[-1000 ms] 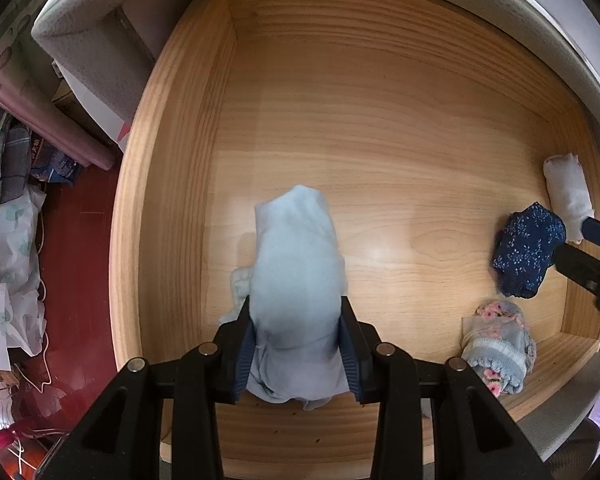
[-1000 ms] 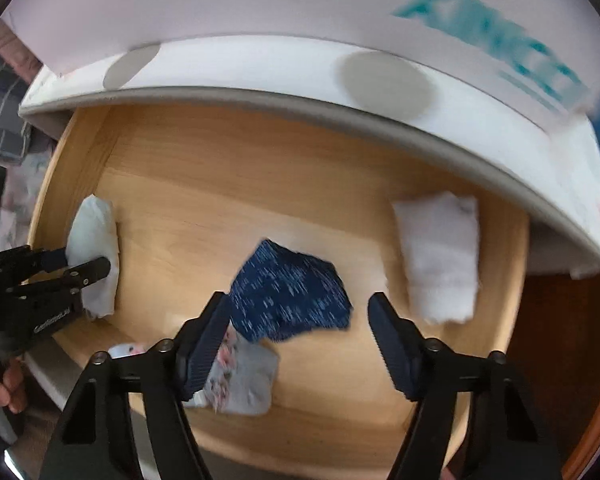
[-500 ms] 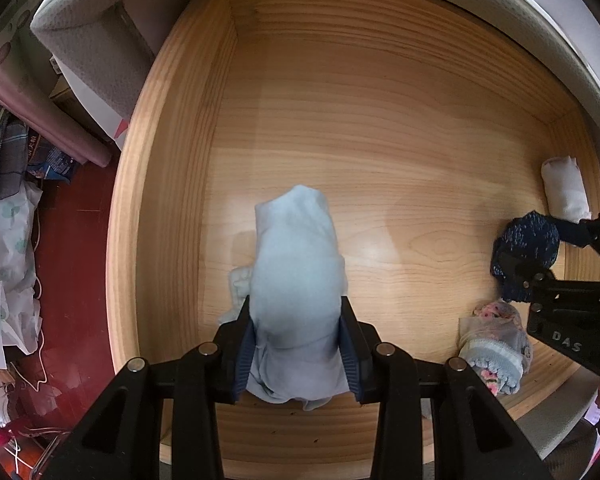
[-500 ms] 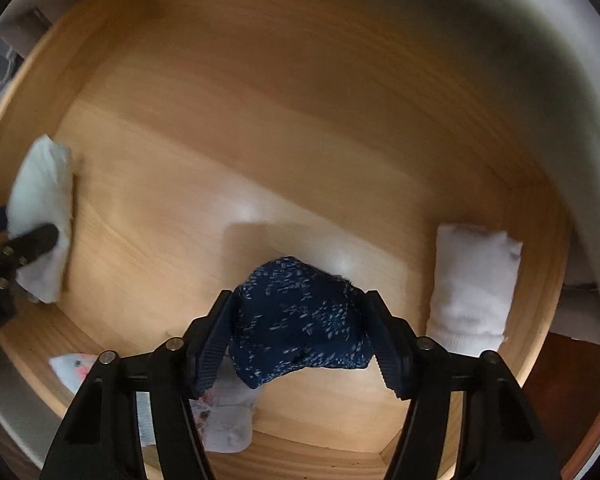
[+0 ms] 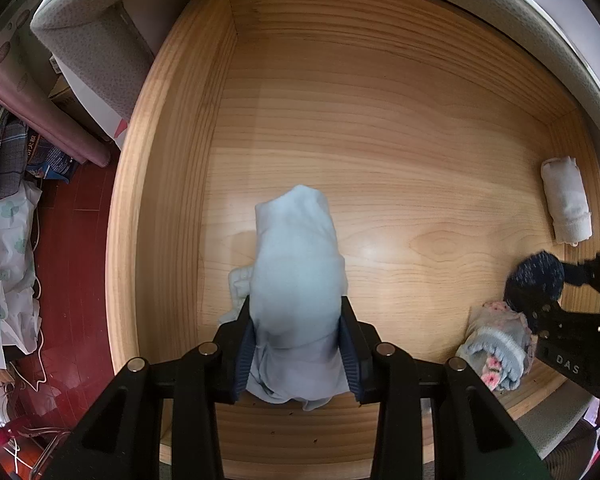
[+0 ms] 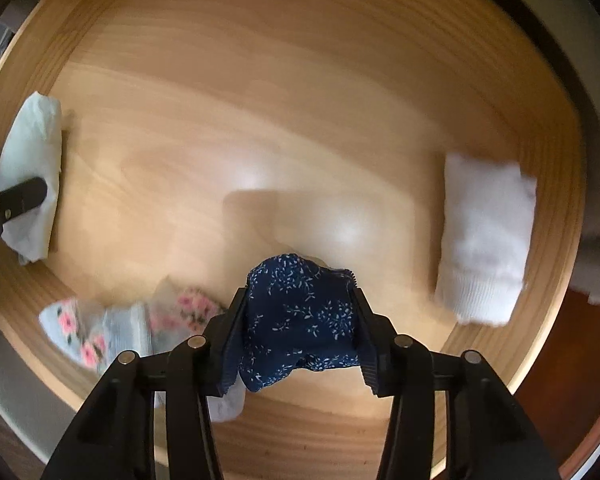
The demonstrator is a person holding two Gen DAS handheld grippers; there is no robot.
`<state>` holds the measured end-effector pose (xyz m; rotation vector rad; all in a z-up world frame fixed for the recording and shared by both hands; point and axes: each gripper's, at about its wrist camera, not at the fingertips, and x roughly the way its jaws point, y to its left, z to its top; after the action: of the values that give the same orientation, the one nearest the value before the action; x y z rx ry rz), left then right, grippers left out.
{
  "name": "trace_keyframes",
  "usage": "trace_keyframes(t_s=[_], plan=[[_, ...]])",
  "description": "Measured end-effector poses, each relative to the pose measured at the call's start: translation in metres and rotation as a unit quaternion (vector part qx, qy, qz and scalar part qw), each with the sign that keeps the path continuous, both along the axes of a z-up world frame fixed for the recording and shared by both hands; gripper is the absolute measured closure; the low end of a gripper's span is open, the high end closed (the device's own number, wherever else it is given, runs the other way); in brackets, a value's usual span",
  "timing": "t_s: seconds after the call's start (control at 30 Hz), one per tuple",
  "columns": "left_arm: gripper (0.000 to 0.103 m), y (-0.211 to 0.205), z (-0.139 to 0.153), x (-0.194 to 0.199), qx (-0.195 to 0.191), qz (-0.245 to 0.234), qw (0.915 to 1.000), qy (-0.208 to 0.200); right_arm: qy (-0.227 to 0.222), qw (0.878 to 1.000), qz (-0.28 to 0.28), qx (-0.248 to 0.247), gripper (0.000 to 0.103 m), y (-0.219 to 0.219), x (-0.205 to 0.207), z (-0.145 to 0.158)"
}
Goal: Take underwear out of drawer
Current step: 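Lift the navy floral garment slightly with the right gripper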
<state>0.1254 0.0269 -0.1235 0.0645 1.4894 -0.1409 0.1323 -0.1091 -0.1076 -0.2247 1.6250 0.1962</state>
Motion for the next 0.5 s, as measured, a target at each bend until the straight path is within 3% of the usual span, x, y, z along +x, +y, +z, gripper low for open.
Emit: trace_keyframes(t_s=[0.27, 0.5], plan=[[0.065, -0.001, 0.001, 0.0, 0.0, 0.0, 1.0, 0.0, 0.042, 0.998, -0.054, 0.003, 0.059, -0.03, -0.022, -0.007], [0.065, -0.001, 0.001, 0.0, 0.0, 0.0, 1.0, 0.0, 0.053, 0.994, -0.093, 0.015, 0.061, -0.047, -0.027, -0.006]])
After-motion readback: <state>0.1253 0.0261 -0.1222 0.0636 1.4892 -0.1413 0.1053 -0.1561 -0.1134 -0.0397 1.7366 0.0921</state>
